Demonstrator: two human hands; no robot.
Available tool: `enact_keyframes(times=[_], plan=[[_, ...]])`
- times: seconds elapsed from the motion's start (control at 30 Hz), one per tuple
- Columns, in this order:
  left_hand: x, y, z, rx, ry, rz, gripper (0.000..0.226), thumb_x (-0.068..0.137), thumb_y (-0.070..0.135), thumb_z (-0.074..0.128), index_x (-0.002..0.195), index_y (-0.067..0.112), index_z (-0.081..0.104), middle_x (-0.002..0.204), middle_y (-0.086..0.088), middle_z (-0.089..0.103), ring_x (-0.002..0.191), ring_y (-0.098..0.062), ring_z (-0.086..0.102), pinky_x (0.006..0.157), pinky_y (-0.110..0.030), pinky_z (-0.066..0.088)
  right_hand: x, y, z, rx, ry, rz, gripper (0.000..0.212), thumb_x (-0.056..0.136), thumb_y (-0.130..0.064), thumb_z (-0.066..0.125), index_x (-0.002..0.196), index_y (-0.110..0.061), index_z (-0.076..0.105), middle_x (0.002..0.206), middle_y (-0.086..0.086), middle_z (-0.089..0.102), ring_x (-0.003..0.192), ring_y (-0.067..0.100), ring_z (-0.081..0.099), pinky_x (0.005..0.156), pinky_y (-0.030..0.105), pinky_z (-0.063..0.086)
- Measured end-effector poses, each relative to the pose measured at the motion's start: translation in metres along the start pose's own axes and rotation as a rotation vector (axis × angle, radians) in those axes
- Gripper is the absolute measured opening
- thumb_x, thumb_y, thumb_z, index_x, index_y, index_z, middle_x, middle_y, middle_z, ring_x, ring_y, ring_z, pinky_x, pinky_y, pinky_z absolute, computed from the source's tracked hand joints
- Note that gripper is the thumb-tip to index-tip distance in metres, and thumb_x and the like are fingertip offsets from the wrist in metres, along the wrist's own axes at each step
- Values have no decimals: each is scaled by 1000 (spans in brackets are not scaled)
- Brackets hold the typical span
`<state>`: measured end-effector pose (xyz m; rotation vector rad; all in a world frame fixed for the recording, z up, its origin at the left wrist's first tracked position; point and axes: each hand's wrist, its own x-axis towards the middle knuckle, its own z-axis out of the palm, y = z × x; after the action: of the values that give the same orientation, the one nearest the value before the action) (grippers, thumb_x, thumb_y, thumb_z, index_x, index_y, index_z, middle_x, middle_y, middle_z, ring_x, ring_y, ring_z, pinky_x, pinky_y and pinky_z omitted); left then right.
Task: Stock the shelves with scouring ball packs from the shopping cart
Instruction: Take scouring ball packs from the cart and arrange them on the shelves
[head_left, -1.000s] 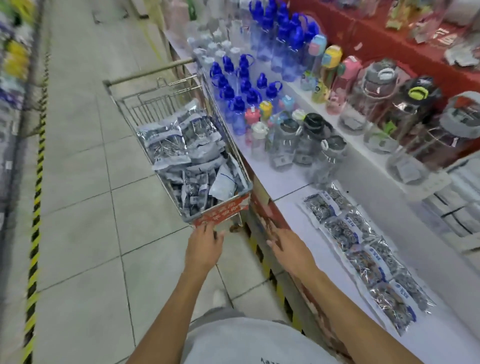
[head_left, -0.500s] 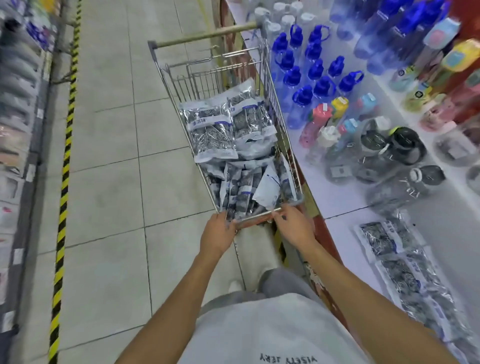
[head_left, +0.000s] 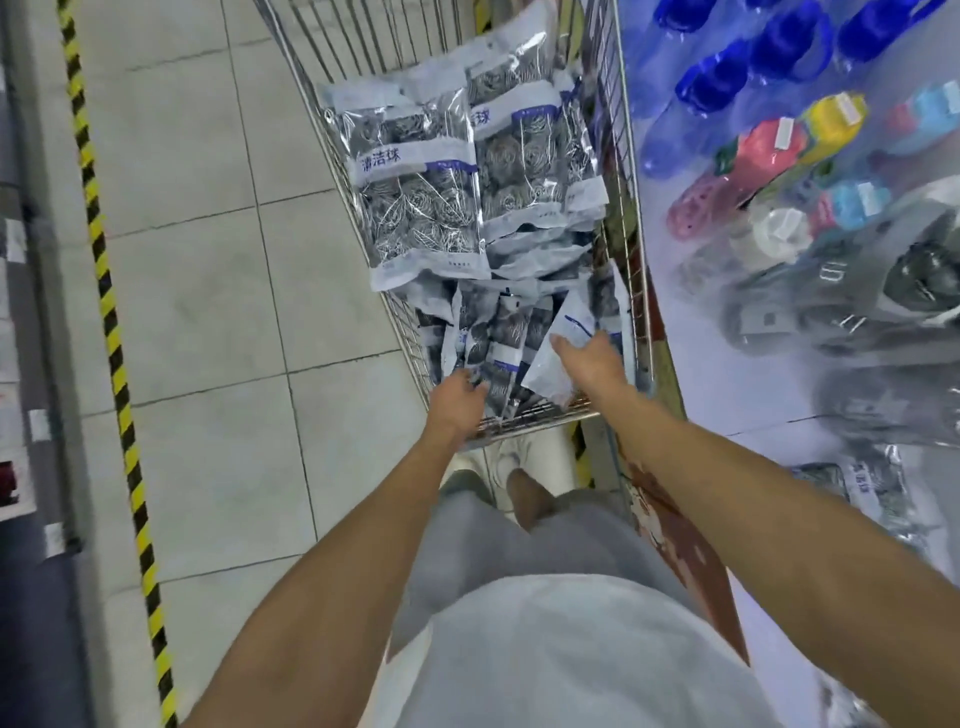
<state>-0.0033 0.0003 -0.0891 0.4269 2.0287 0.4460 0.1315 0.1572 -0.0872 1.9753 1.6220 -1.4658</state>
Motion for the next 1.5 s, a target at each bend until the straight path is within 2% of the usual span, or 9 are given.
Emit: enact_keyframes(times=[0.17, 0.37, 0.57, 0.7, 0.9, 1.03, 1.23, 1.37, 1.5], plan=[[49, -1, 13, -73, -33, -115, 38, 107, 21, 56, 141, 4, 58, 132, -15, 67, 110, -28, 67, 99, -39, 55, 47, -1, 21, -36, -48, 130, 120, 87, -63, 72, 165, -8, 0, 170, 19, 19, 151, 41, 33, 119, 49, 38], [80, -5, 28, 41, -7, -92, 37, 107, 37, 56, 118, 5, 71, 79, 3, 66, 58, -3, 52, 44, -11, 37, 69, 8, 46, -66, 27, 198, 124, 81, -61, 79, 165, -16, 0, 168, 22, 16, 150, 42, 33, 119, 51, 38], [65, -6, 43, -87, -7, -108, 45, 103, 44, 59, 133, 11, 66, 124, -7, 75, 107, -26, 70, 96, -36, 55, 68, 16, 34, 128, 69, 172, 100, 85, -28, 81, 162, -20, 18, 153, 15, 47, 131, 38, 55, 104, 42, 48], [62, 4, 45, -132, -33, -144, 50, 103, 42, 61, 143, 12, 55, 137, -8, 68, 121, -30, 66, 92, -33, 49, 53, 29, 9, 386, 12, 155, 79, 85, -9, 72, 155, -23, 36, 129, 4, 67, 113, 27, 66, 102, 46, 55], [64, 5, 46, -208, -140, -194, 64, 98, 48, 66, 150, 15, 46, 144, -8, 63, 130, -32, 62, 115, -44, 45, 31, 35, -24, 648, -87, 154, 64, 73, 6, 57, 128, -25, 58, 119, 15, 70, 110, 37, 69, 88, 52, 62], [68, 9, 40, -228, -256, -178, 82, 87, 64, 72, 148, 14, 50, 143, -5, 63, 129, -25, 59, 112, -37, 44, 16, 36, -40, 774, -154, 153, 54, 77, 11, 47, 119, -20, 61, 102, 12, 71, 95, 34, 68, 75, 45, 63], [75, 9, 48, -338, -268, -229, 87, 85, 56, 79, 151, 12, 43, 146, -6, 57, 132, -26, 52, 116, -44, 38, 0, 62, -52, 908, -206, 234, 63, 83, 9, 39, 145, 3, 50, 123, 25, 61, 112, 43, 63, 102, 62, 52], [71, 13, 42, -433, -274, -239, 77, 79, 48, 87, 140, 13, 55, 121, 7, 64, 112, -17, 58, 101, -35, 42, -3, 80, -53, 937, -251, 268, 49, 87, -5, 61, 135, 2, 58, 125, 24, 64, 120, 46, 62, 108, 65, 47], [58, 19, 26, -548, -385, -270, 67, 79, 39, 90, 130, 8, 59, 115, -7, 77, 105, -24, 73, 76, -33, 53, -17, 77, -55, 826, -206, 181, 72, 74, -32, 93, 136, -9, 64, 125, 16, 73, 114, 36, 72, 86, 48, 62]])
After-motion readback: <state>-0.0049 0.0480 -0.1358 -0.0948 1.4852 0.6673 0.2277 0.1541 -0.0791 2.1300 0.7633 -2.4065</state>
